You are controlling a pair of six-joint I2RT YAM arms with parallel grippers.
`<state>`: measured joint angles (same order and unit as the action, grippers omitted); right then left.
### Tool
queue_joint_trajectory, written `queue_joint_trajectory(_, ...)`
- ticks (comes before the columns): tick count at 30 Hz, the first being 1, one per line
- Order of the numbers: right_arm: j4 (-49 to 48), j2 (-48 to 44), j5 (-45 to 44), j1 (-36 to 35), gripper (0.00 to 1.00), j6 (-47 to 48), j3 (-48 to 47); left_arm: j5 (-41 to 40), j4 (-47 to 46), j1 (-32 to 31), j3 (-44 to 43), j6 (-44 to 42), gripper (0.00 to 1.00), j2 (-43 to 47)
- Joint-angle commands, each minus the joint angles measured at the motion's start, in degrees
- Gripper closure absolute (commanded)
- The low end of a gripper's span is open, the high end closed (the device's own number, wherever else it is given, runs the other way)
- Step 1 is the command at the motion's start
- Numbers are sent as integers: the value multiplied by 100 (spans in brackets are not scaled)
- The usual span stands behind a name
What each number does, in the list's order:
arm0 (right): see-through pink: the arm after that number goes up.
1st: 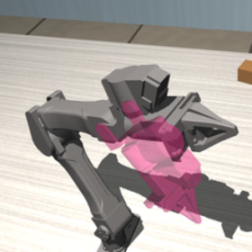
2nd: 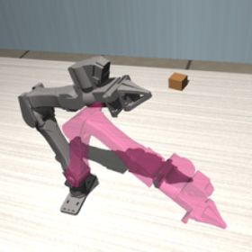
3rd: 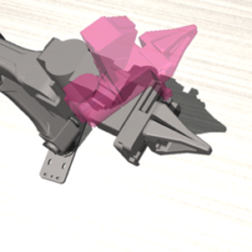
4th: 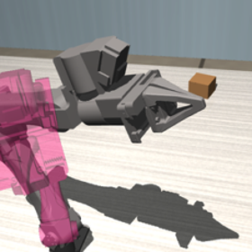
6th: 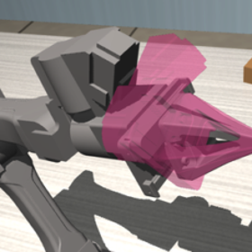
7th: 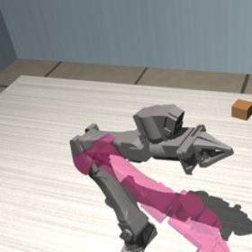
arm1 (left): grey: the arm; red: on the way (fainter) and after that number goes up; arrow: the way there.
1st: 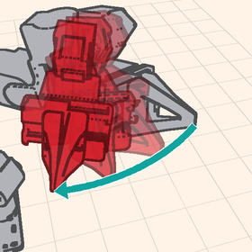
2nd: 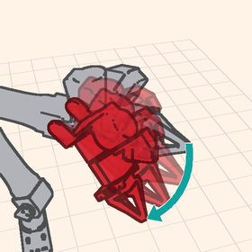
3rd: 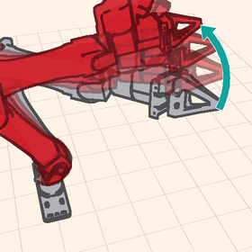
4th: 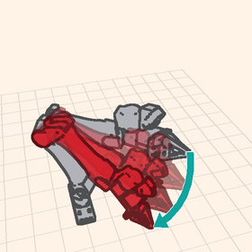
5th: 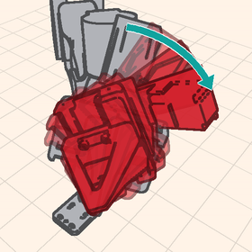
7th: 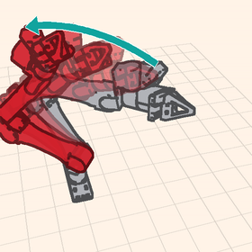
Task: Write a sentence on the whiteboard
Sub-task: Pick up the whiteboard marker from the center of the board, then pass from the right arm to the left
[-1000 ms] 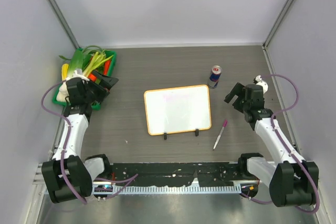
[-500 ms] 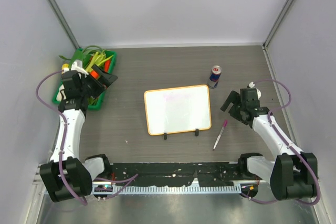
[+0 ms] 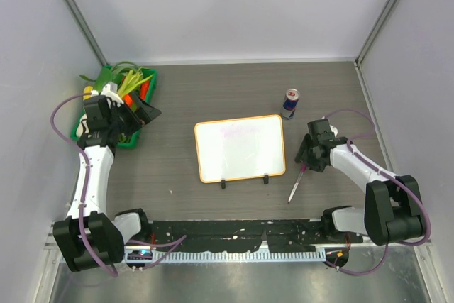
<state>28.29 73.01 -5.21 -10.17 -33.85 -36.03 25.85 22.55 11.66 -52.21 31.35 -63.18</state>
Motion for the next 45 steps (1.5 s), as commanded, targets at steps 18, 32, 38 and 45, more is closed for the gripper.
queue_joint_trajectory(18, 281, 285, -111, -37, 98, 141, -553, 710, 171, 29, -334, -481, 0, 77)
queue_joint_trajectory(32, 1521, -726, -728, -37, 99, 660, -2759, 975, 567, -2025, -1810, -877, 0, -475)
queue_joint_trajectory(38, 838, -1341, 309, -37, 99, 327, -3173, 1255, -91, -3308, -2056, -657, 3, -1081)
queue_joint_trajectory(45, 274, -1545, 864, -37, 99, -175, -3094, 1616, -971, -4732, -2451, -279, 5, -1943)
